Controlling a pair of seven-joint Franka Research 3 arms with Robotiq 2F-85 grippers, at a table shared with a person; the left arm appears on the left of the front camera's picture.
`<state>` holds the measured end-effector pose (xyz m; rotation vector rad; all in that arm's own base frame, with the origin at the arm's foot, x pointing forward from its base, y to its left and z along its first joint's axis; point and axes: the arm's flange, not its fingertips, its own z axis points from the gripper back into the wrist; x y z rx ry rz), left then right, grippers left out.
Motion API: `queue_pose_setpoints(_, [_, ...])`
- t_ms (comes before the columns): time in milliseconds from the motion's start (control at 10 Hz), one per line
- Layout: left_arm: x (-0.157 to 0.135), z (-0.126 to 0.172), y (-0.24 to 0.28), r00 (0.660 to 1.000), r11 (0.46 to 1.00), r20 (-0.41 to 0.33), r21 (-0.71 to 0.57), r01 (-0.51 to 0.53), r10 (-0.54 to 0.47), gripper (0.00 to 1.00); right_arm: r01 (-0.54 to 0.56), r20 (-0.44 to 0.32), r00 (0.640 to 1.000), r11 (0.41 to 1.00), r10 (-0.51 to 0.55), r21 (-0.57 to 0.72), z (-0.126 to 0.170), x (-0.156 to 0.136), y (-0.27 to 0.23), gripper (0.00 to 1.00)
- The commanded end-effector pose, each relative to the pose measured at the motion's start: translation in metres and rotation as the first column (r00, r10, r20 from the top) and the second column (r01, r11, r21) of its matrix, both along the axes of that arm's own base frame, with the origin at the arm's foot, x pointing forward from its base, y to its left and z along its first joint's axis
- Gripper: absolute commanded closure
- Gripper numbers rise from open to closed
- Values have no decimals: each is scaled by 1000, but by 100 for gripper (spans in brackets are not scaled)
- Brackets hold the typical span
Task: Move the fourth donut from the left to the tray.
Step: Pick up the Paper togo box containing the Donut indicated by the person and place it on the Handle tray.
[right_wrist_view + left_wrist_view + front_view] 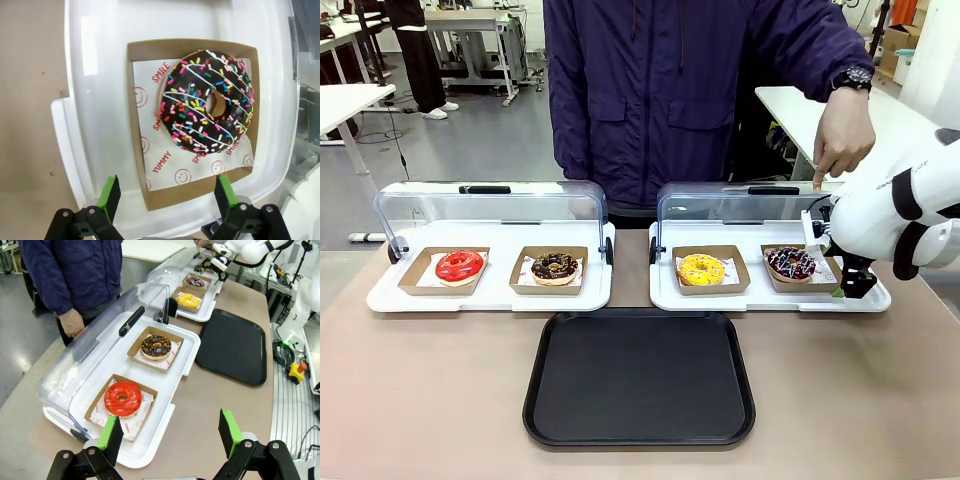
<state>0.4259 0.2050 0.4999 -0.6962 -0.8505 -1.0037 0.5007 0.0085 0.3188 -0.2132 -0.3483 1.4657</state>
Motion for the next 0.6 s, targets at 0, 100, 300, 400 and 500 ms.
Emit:
queue_pose_setpoints(0, [-2, 2, -1, 1000, 1000, -3, 5, 6, -5, 0, 20, -5, 1000, 1000, -20, -24, 2, 8, 3, 0])
queue_pose_setpoints(100, [-2, 2, -1, 1000, 1000, -3, 5, 6, -5, 0, 18, -16, 1000, 999, -18, -27, 1, 10, 1, 0])
queue_pose_setpoints(300, [-2, 2, -1, 1000, 1000, -3, 5, 6, -5, 0, 14, -35, 999, 1000, -15, -27, -2, 15, -1, 0])
queue_pose_setpoints(400, [-2, 2, -1, 1000, 1000, -3, 5, 6, -5, 0, 16, -43, 999, 999, -18, -29, -3, 14, -1, 0])
queue_pose_setpoints(500, [-2, 2, -1, 1000, 1000, -3, 5, 6, -5, 0, 25, -45, 999, 999, -26, -28, -3, 16, -3, 60])
